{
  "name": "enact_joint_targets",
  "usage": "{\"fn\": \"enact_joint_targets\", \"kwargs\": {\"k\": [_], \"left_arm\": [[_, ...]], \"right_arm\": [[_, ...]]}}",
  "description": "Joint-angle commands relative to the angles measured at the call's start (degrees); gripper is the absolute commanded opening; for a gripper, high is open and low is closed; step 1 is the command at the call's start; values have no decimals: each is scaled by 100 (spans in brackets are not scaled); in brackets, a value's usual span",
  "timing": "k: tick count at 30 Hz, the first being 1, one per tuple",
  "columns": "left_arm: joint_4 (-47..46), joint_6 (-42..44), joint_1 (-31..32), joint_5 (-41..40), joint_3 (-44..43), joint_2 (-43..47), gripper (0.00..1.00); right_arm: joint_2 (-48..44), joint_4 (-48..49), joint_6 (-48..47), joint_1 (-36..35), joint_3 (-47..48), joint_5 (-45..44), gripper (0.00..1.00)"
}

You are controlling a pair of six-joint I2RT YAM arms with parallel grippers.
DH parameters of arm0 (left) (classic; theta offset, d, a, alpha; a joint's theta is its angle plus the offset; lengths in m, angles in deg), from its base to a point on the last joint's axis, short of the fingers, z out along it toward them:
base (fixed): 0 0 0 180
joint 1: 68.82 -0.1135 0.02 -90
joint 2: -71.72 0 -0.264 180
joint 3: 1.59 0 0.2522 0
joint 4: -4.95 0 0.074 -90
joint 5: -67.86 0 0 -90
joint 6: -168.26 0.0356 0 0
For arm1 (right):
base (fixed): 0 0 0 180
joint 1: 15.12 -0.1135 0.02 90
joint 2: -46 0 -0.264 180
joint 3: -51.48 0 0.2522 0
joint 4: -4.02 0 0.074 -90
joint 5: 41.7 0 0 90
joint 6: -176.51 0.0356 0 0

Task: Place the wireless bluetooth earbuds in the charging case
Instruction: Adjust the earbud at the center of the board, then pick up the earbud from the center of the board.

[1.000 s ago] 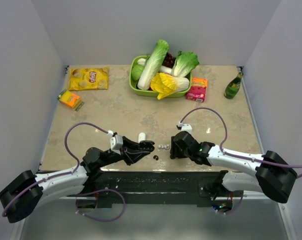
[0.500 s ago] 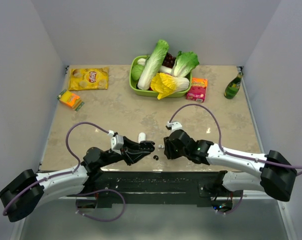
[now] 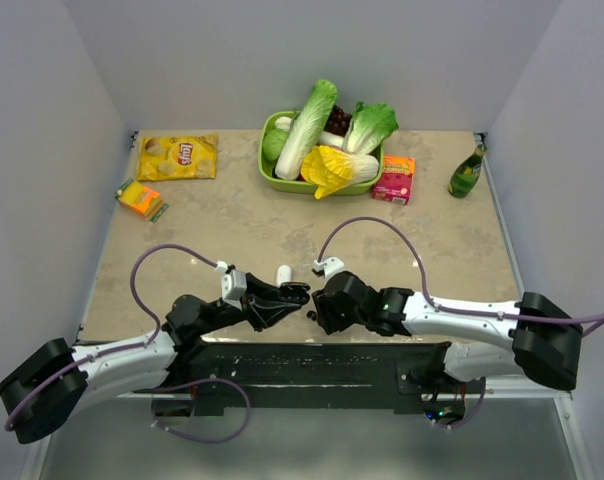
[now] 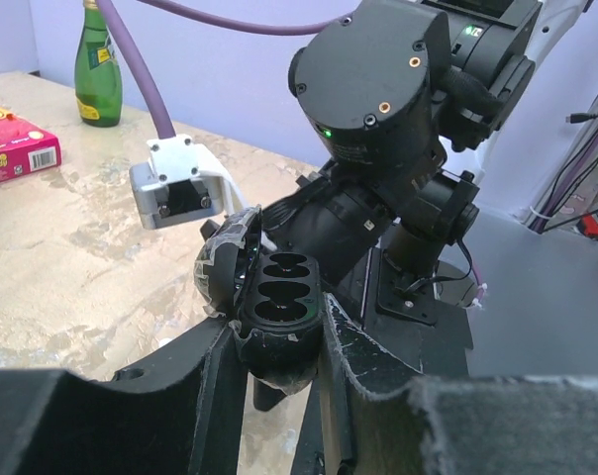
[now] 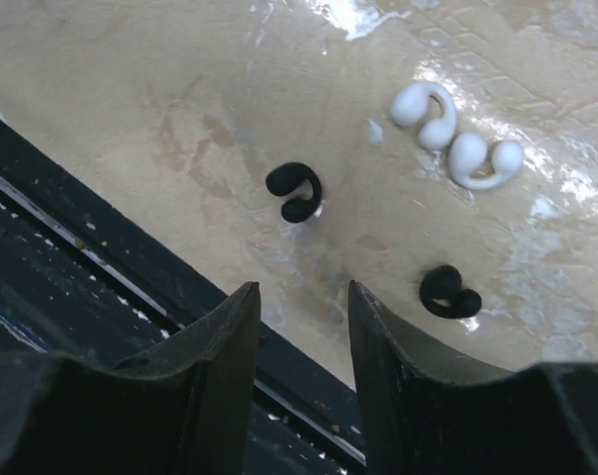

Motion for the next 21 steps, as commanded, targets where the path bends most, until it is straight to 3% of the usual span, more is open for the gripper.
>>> {"fn": "enact_joint_targets", "kwargs": {"k": [1, 9, 21], "left_arm": [[-524, -21, 43, 17, 878, 36, 0], [-15, 14, 52, -114, 957, 572, 0], [39, 22, 52, -114, 1045, 748, 0]], "right_arm": [[280, 531, -84, -74, 255, -165, 41], [947, 751, 66, -65, 439, -632, 38], [1045, 901, 84, -57, 536, -826, 39]]}}
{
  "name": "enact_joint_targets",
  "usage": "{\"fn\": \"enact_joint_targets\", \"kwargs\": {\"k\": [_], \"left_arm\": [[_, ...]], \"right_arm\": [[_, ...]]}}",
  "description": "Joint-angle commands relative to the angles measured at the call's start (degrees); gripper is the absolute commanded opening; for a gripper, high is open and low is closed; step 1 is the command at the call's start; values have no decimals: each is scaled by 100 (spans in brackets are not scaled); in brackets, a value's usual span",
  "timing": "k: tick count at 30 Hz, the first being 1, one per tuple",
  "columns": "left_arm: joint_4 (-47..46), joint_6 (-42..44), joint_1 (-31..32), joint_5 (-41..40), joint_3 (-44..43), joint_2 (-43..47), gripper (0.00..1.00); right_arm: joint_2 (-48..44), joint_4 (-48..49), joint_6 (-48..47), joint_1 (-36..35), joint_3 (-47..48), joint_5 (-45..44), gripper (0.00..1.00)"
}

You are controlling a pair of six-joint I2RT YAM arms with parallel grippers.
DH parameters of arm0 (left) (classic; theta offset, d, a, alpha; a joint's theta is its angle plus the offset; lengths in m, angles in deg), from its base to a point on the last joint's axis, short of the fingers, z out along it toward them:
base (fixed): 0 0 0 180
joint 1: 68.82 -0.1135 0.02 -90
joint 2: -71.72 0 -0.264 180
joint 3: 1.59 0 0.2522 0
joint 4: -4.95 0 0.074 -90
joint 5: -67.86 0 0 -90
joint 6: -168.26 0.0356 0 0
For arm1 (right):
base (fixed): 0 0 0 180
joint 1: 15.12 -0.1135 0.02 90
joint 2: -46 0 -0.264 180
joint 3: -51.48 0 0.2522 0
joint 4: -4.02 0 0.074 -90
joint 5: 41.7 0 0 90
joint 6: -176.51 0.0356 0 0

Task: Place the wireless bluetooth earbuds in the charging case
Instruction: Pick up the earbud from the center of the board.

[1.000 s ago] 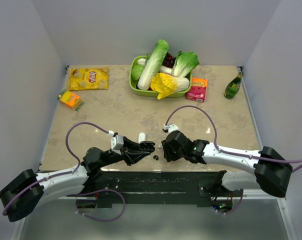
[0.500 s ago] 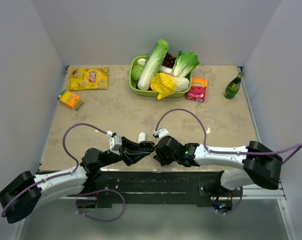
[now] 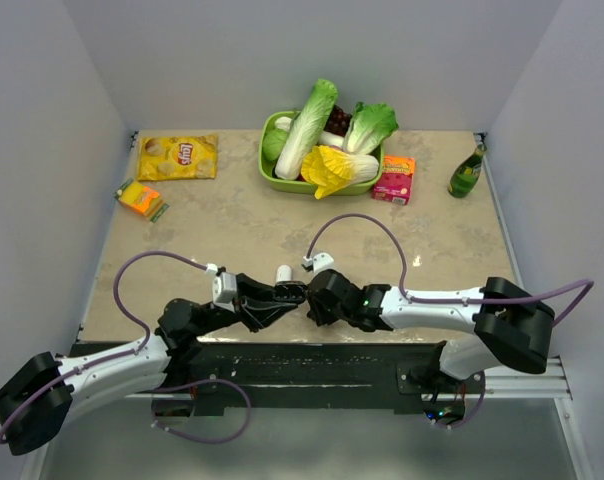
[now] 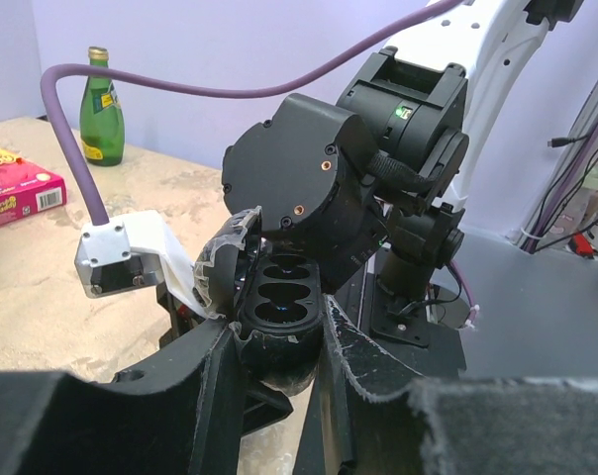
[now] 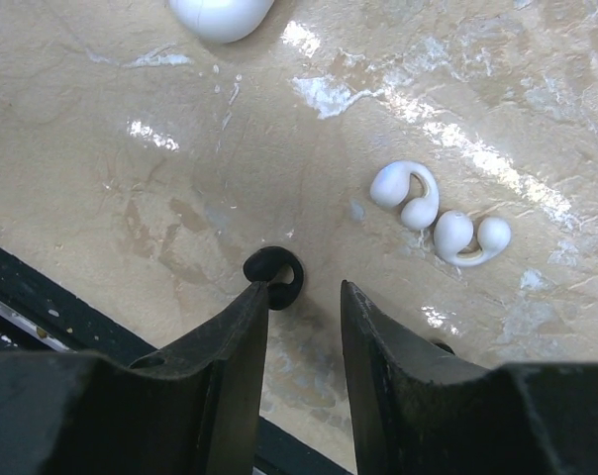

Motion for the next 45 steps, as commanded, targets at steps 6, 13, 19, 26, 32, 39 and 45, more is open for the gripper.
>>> {"fn": "enact_joint_targets", "kwargs": {"k": [6, 13, 19, 26, 32, 39, 45], "left_arm": [[-250, 22, 21, -51, 1054, 44, 0], [-259, 5, 21, -42, 1081, 79, 0], [-241, -4, 21, -42, 1081, 115, 0], [-224, -4, 21, -42, 1081, 106, 0], [-224, -13, 21, -33, 1081, 106, 0], [-197, -13, 21, -33, 1054, 88, 0], [-197, 5, 21, -16, 1045, 27, 0]], "right_arm": [[158, 247, 79, 35, 222, -203, 38], [369, 335, 79, 35, 204, -115, 38], [492, 450, 88, 35, 151, 0, 39], [589, 608, 105, 27, 55, 123, 37], [607, 722, 123, 35, -24, 263, 33], [589, 915, 246, 35, -253, 439, 24], [361, 942, 360, 35, -516, 466, 13]]}}
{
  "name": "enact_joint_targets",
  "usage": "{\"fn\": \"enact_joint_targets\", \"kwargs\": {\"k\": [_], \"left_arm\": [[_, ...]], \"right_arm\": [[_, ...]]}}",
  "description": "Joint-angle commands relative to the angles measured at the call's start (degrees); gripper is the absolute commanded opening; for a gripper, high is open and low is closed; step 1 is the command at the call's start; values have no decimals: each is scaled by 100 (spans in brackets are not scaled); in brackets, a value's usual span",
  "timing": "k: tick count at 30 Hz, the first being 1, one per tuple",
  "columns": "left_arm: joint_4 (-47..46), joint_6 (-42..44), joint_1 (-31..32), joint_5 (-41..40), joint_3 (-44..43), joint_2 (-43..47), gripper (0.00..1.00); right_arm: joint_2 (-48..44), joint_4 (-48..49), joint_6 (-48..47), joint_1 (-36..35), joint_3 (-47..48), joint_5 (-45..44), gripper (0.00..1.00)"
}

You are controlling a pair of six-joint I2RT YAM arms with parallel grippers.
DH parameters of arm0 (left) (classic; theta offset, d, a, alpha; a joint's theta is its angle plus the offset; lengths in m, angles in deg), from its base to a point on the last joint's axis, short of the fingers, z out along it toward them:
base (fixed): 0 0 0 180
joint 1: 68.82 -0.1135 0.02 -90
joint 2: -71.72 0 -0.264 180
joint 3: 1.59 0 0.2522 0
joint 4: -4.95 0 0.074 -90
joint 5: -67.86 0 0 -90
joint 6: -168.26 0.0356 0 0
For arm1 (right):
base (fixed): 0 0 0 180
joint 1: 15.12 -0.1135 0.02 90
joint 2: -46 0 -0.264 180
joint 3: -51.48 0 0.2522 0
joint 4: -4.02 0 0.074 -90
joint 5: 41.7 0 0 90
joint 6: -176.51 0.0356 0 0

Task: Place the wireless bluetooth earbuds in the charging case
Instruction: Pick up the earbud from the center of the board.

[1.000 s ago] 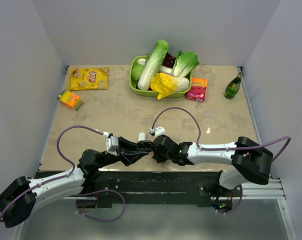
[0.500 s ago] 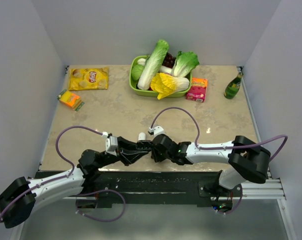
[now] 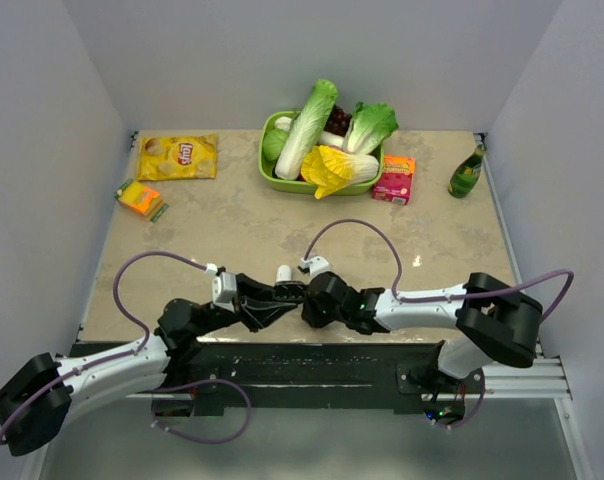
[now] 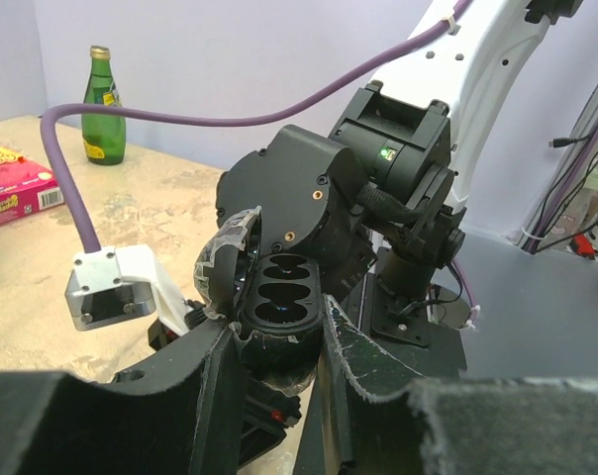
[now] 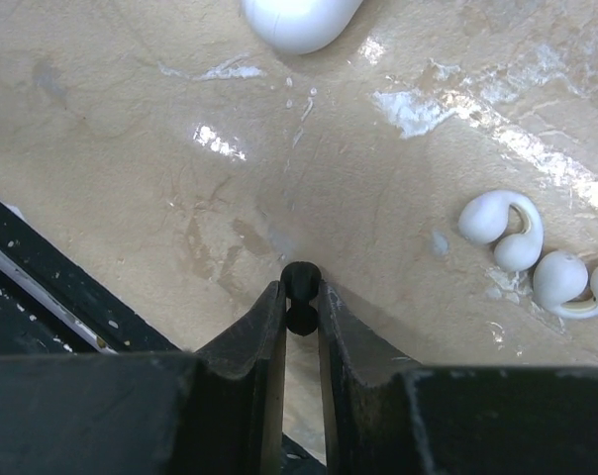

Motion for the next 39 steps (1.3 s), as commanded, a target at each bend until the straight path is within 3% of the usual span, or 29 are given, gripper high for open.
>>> {"fn": "enact_joint_targets", "kwargs": {"k": [1, 11, 18, 22, 30, 34, 39], "left_arm": [[-272, 7, 21, 0, 1045, -39, 0], [-272, -2, 21, -44, 1054, -48, 0], [-307, -37, 21, -194, 1072, 31, 0], [-351, -19, 21, -238, 1019, 14, 0], [-824, -116, 21, -203, 782, -389, 0], [-1431, -335, 21, -19, 668, -741, 0], [-1485, -380, 21, 219, 370, -891, 0]], "right_arm": [[-124, -181, 111, 5, -309, -81, 13], [-756, -217, 287, 5, -564, -388, 0], [-2452, -321, 182, 5, -775, -986, 0], [-3619, -761, -387, -4, -495, -1004, 0], [-4440, -1806, -1505, 5, 630, 179, 0], [-4703, -1738, -1953, 5, 640, 1060, 0], [-4959, -1579, -2209, 5, 569, 1887, 0]]}}
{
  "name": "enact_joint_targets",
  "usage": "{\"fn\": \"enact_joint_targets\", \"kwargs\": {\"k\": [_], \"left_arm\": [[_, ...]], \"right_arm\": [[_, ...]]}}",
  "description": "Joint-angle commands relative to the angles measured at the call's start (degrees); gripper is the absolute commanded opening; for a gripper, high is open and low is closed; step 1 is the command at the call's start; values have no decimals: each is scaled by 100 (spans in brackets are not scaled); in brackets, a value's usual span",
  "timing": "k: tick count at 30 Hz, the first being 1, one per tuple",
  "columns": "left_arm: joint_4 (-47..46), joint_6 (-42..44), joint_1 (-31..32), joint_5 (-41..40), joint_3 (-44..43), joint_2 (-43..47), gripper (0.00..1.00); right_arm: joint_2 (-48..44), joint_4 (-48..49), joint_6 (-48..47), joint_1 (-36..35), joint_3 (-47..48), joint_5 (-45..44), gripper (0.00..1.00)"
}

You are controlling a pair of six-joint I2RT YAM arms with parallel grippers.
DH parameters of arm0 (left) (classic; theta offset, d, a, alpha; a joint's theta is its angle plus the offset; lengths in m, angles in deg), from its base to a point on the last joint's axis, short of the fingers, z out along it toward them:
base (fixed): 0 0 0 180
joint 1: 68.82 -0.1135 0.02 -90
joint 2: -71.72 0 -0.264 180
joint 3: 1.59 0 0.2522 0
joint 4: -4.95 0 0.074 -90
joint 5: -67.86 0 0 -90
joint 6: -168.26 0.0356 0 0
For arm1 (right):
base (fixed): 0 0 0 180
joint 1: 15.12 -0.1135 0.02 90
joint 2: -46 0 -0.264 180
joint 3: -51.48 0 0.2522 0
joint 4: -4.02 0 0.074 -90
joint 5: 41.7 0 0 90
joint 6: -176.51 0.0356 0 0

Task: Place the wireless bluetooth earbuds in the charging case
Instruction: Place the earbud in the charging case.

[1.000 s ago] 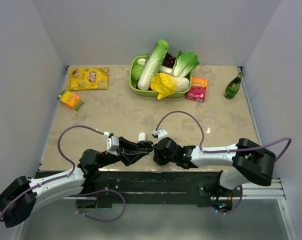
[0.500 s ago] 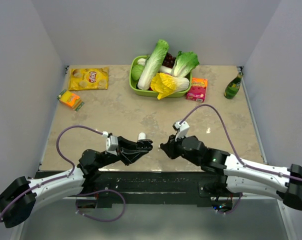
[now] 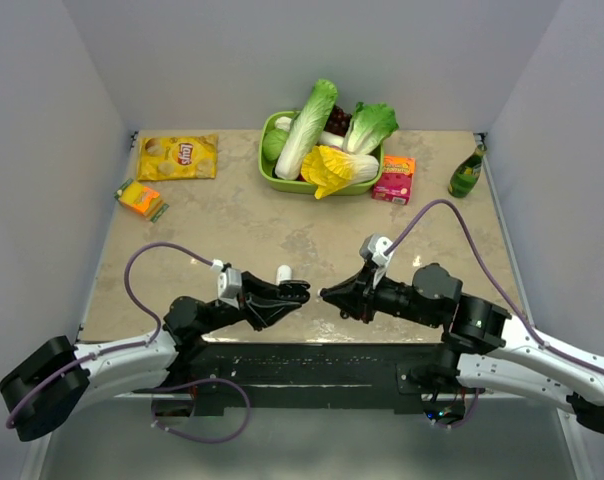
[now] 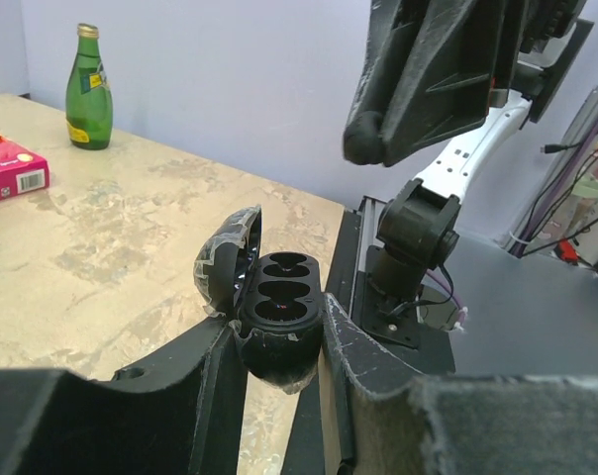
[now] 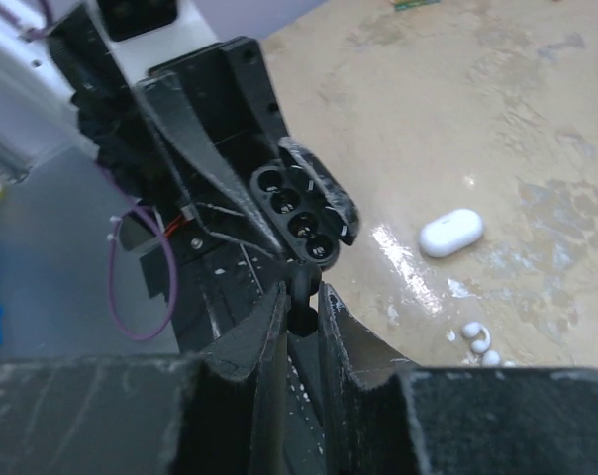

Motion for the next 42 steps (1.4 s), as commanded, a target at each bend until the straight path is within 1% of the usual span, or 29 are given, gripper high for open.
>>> {"fn": "enact_joint_targets", "kwargs": {"k": [1, 5, 8, 13, 18, 27, 42], "left_arm": [[-663, -100, 21, 278, 334, -43, 0], [-654, -126, 21, 577, 44, -175, 0], [-794, -196, 21, 744, 0, -263, 0], [-1040, -276, 21, 894, -88, -439, 0], [-1102, -293, 21, 1051, -246, -632, 0], [-1242, -302, 21, 1227, -396, -782, 0], [-1383, -328, 21, 1368, -431, -843, 0]], "right_arm": [[-155, 25, -530, 5, 78, 1002, 0], [-23, -71, -610, -4, 201, 1003, 0], [109, -177, -671, -4, 289, 933, 0], [83, 130, -636, -4, 175, 941, 0], [258, 297, -636, -22, 122, 968, 0], [609, 333, -724, -39, 104, 1170, 0], [847, 210, -742, -57, 148, 950, 0]]}}
